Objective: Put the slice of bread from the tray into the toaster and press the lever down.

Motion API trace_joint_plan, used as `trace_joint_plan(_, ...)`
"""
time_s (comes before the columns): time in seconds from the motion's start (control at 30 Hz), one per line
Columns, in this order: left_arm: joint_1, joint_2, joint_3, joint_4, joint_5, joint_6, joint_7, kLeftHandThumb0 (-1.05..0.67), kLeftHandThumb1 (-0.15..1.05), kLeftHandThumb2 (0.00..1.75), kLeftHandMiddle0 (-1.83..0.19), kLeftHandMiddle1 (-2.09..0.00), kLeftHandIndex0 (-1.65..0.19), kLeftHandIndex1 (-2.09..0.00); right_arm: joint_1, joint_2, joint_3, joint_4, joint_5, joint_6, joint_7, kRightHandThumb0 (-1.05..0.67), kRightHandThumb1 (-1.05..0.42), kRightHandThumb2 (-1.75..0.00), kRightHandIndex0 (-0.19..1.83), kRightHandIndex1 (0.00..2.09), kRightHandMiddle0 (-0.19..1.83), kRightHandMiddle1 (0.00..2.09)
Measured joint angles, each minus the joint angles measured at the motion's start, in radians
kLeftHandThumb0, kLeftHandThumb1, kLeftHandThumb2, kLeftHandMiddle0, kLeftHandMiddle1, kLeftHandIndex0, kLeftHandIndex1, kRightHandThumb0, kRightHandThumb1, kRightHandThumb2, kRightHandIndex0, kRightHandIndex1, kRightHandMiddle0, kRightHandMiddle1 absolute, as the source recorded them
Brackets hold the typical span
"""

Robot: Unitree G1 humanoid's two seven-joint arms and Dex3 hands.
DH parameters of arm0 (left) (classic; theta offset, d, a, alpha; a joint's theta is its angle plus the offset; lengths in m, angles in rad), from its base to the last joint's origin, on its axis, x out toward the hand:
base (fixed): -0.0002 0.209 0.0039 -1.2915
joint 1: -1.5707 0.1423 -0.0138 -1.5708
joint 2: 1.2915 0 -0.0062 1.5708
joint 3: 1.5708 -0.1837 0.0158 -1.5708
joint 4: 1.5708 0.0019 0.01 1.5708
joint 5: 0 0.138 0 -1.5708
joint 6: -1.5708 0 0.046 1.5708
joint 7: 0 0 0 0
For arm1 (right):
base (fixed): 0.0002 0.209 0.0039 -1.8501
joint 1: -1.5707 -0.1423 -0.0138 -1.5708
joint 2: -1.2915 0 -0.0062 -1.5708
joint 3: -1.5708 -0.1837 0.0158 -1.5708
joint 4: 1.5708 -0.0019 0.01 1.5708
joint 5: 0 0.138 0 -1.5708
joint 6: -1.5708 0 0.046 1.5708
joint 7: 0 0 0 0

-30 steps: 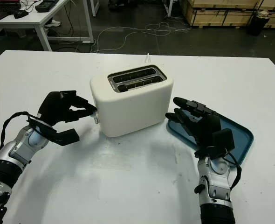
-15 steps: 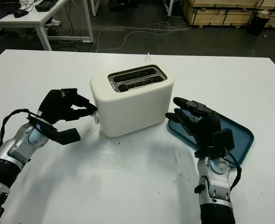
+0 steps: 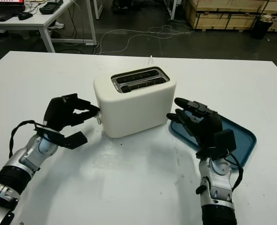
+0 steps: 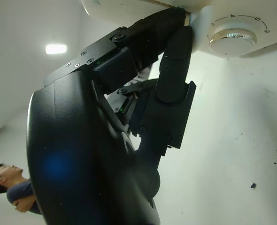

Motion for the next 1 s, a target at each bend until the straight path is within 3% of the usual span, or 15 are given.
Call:
trace_joint_plan(0.3,0.001,-0.002,0.0,0.002,-0.001,0.0,0.007,-0.4,0.92,0.23,-0.76,-0.74,-1.0,-0.01,0.0,0.0,0.001,0.006,0.0,0.0,0.0,-0.46,-0.87,0.0,1.29,0.0,1.11,0.0)
trace_joint_plan(0.4,0.0,-0.002,0.0,0.002,-0.001,0.0,0.007,-0.4,0.92,0.25,-0.74,-0.85,-1.01,-0.01,0.0,0.0,0.001,0.006,0.0,0.0,0.0,-0.45,-0.87,0.0,1.29,0.01,1.11,0.0)
trace_joint_plan(0.53,0.0,-0.002,0.0,-0.001,-0.001,-0.001,0.007,-0.38,0.92,0.22,-0.68,-1.24,-1.07,-0.03,0.0,0.0,0.001,0.006,-0.001,0.0,0.0,-0.46,-0.88,0.0,1.29,0.0,1.11,0.0)
trace_joint_plan(0.73,0.014,0.011,-0.003,-0.048,-0.001,0.0,0.005,-0.34,0.92,0.19,-0.67,-1.27,-1.08,-0.03,0.0,0.0,0.001,0.006,-0.001,0.0,0.0,-0.47,-0.87,0.0,1.3,0.01,1.12,0.0)
trace_joint_plan(0.87,0.032,0.03,-0.007,-0.12,-0.001,-0.009,-0.012,-0.36,0.92,0.17,-0.62,-1.57,-1.11,-0.05,0.0,0.0,0.002,0.006,-0.001,0.0,0.0,-0.46,-0.87,0.0,1.3,0.01,1.12,0.0)
trace_joint_plan(1.0,0.034,0.055,-0.01,-0.184,0.0,0.017,-0.08,-0.37,0.92,0.14,-0.67,-1.55,-1.13,-0.06,0.0,0.0,0.002,0.006,-0.002,0.0,0.001,-0.46,-0.87,0.0,1.3,0.0,1.11,0.0)
